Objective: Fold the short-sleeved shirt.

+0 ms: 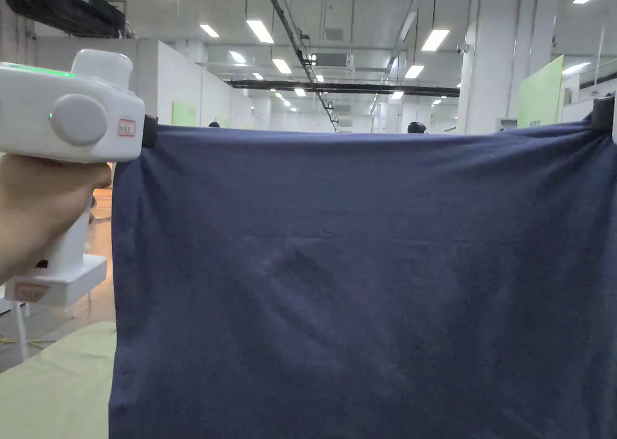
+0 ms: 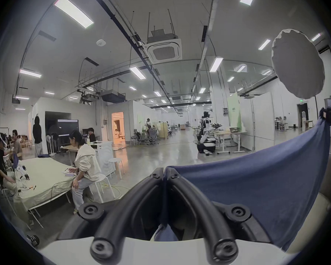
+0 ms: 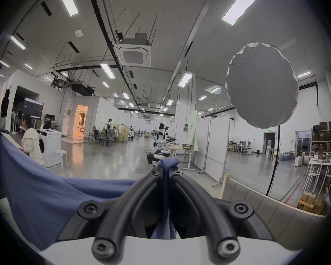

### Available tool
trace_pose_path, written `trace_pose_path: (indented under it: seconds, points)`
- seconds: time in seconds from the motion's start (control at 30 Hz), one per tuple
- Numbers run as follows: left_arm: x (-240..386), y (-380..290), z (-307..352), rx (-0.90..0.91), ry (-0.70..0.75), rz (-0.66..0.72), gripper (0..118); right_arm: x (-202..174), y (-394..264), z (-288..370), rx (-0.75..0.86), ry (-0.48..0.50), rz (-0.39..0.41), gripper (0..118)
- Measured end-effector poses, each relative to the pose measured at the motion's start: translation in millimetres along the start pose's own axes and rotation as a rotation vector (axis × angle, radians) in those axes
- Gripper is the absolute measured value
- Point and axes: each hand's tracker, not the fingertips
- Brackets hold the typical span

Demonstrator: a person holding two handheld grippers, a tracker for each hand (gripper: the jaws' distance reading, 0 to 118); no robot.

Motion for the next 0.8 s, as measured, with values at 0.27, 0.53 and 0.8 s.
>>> trace_pose_path:
  seconds: [0.27,0.53,0.8]
  points:
    - [30.9,-12.2,-88.9,0.052,0.055,-0.039,2,-14.4,-19.0,-84.1,0.032,-0.044,-0.05,6]
    - [74.8,-90.5,-159.4,0.008,0.012,-0.065,2,-20.9,-95.0,-135.3,-0.013,-0.084,-0.047,6]
    - [97.5,-221.6,-184.6,-0.155,-0.058,-0.03,2,-18.0,-226.0,-139.2,-0.138,-0.06,-0.036,6]
